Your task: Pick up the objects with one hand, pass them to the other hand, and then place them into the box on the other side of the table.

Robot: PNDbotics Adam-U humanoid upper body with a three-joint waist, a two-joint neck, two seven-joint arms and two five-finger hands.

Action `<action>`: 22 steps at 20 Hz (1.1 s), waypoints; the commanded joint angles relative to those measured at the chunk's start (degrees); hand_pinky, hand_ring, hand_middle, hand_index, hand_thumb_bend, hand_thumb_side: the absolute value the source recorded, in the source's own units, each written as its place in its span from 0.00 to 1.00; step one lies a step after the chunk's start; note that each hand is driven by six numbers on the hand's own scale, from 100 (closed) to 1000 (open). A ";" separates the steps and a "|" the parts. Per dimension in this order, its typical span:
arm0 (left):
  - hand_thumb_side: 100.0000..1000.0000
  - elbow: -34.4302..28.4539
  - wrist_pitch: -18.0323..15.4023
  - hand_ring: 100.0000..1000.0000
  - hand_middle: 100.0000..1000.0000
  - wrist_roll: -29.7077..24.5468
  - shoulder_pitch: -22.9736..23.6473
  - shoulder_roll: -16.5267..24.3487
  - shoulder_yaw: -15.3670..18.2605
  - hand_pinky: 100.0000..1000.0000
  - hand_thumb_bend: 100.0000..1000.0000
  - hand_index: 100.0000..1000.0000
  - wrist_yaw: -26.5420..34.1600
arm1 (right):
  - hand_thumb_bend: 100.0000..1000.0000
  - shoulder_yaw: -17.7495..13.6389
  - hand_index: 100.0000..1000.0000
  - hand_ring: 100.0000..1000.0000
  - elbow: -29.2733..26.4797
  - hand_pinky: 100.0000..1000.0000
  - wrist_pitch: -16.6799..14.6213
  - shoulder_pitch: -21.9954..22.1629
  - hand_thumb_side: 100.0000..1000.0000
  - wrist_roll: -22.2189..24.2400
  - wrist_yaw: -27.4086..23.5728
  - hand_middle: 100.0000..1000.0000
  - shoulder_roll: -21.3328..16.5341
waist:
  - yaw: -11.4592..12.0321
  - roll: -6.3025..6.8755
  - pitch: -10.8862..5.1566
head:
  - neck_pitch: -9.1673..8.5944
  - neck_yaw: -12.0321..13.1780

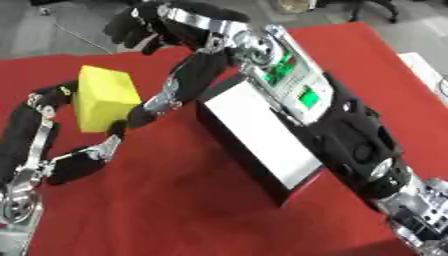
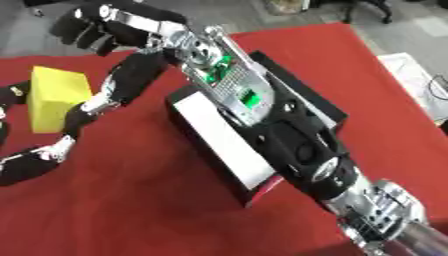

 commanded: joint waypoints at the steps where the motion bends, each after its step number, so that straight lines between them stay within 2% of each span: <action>1: 0.44 -1.73 0.31 0.58 0.42 -0.08 -0.55 0.41 -0.13 0.69 0.00 0.53 2.48 | 0.79 0.01 0.81 0.84 0.59 0.81 -0.88 -0.71 0.12 0.38 1.41 0.79 -0.33 | 0.12 -0.31 0.13 | -0.29 -0.31; 5: 0.45 -2.53 0.06 0.58 0.42 -0.47 -0.62 0.46 -0.38 0.69 0.00 0.53 2.72 | 0.78 0.25 0.81 0.84 1.59 0.81 -1.35 -0.92 0.12 0.44 1.75 0.80 0.09 | 0.34 -0.33 0.34 | -0.22 -0.54; 12: 0.39 -2.68 -1.49 0.57 0.42 -0.69 -1.27 -0.42 -0.79 0.68 0.00 0.53 0.08 | 0.77 0.53 0.81 0.84 1.97 0.81 -0.67 -1.38 0.11 0.47 0.54 0.80 0.84 | 0.75 -0.20 0.88 | -0.38 -0.79; 15: 0.35 -2.62 -2.10 0.57 0.42 -0.70 -1.40 -0.64 -0.97 0.68 0.00 0.53 -1.26 | 0.75 0.53 0.81 0.84 2.08 0.81 -0.34 -1.37 0.09 0.53 0.23 0.80 0.91 | 0.79 -0.13 1.01 | -0.39 -0.77; 22: 0.32 -2.04 -2.86 0.57 0.42 -0.79 -1.42 -1.15 -1.33 0.68 0.00 0.53 -3.47 | 0.68 0.12 0.79 0.83 2.90 0.80 -0.25 -1.37 0.02 0.83 -0.56 0.78 0.98 | 0.60 0.16 1.28 | -0.56 -0.76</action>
